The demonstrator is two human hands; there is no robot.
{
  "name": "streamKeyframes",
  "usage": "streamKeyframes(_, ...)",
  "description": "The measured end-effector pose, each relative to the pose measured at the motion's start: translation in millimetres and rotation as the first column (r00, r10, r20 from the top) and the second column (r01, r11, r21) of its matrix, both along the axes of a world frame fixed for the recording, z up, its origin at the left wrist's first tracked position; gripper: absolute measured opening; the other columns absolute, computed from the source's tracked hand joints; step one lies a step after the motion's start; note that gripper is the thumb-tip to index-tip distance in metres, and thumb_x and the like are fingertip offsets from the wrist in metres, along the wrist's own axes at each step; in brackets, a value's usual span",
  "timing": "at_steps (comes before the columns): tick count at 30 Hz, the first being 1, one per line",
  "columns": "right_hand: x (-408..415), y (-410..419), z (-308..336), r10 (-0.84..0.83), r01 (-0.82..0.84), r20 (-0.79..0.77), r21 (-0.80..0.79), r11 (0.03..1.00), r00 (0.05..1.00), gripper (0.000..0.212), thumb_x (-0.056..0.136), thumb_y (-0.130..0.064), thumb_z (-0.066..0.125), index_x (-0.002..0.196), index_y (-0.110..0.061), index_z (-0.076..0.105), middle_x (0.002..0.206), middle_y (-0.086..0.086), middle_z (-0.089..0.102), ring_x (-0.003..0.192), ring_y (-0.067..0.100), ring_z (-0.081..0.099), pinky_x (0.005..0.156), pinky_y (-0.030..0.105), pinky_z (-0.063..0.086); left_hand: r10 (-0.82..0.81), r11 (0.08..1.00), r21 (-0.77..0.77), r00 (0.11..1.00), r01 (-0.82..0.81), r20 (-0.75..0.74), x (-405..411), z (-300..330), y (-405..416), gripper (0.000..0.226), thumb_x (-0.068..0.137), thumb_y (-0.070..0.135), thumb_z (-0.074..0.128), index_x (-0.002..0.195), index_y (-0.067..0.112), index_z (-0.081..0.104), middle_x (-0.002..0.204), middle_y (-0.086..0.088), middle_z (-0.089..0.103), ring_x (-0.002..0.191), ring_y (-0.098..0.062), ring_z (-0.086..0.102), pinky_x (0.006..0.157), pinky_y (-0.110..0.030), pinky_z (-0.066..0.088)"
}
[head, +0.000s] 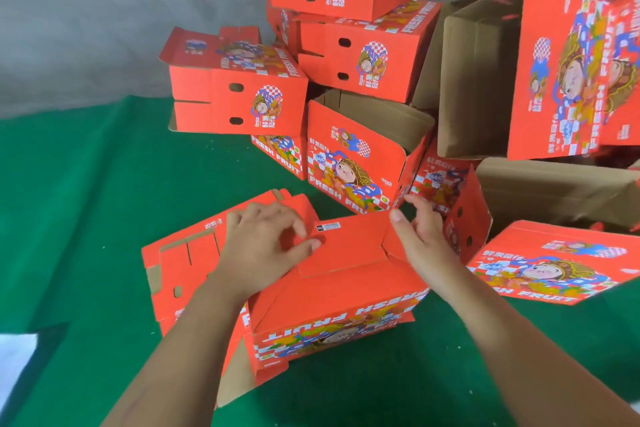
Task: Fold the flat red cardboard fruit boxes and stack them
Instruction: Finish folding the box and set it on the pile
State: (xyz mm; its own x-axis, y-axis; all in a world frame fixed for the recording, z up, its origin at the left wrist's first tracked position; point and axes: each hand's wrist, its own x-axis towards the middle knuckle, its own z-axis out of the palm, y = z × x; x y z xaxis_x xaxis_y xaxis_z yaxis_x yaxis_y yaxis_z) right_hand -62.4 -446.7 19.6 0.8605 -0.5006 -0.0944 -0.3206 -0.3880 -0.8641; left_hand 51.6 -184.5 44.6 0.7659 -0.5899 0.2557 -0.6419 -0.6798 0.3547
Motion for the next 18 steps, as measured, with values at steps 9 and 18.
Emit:
streamKeyframes(9,13.1,20.0,-6.3,0.100,-0.321,-0.488,-0.393,0.862,0.867,0.098,0.062,-0.084,0.070,0.138,-0.046,0.020,0.117,-0.004,0.030,0.110,0.033,0.063,0.082,0.044,0.049,0.380,0.866,0.430,0.893,-0.253,-0.240,-15.0,10.7,-31.2,0.092,0.069,0.072,0.080,0.148,0.038,0.046,0.144,0.002,0.050,0.139,-0.032,0.040,0.100,-0.050,0.048)
streamKeyframes(18,-14.2,2.3,7.1,-0.059,0.170,-0.476,0.194,0.966,0.877,0.102,0.082,-0.092,0.030,0.149,-0.018,0.051,0.151,0.013,0.051,0.137,0.034,0.049,0.112,0.045,0.037,-0.168,0.497,-0.085,0.001,-0.863,-0.986,-44.8,-9.9,31.2,0.052,0.097,0.062,0.052,0.087,0.022,0.083,0.093,-0.007,0.077,0.075,-0.025,0.075,0.073,-0.035,0.058)
